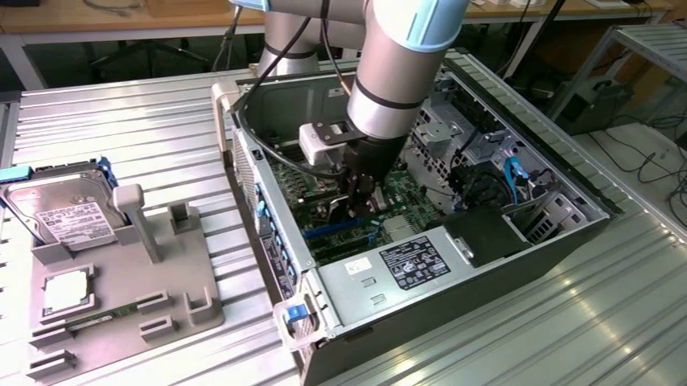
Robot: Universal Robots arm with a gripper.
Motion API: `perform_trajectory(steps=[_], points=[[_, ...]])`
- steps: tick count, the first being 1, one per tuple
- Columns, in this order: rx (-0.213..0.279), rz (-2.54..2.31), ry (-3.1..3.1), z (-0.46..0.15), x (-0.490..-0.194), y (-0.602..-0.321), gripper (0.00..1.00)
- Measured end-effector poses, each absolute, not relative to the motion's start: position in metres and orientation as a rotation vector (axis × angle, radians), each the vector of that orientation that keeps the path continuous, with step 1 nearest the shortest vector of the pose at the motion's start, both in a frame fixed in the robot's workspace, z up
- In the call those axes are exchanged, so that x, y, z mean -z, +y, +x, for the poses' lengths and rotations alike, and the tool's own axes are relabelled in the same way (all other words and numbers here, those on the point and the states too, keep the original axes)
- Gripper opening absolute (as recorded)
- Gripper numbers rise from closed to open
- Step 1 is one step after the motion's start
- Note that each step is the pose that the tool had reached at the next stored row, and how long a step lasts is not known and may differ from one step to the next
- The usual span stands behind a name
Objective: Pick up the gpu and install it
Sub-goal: 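Insert the gpu into the slot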
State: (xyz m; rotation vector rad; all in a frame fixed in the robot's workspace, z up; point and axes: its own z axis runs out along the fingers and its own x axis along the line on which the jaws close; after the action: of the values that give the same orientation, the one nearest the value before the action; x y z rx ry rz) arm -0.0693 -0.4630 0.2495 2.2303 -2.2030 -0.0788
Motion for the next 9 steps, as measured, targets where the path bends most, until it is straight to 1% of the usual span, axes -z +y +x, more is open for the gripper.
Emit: perform_trajectory(steps=[9], points=[[0.081, 2.229, -2.202, -0.0699, -0.2434, -0.4628, 0.28]])
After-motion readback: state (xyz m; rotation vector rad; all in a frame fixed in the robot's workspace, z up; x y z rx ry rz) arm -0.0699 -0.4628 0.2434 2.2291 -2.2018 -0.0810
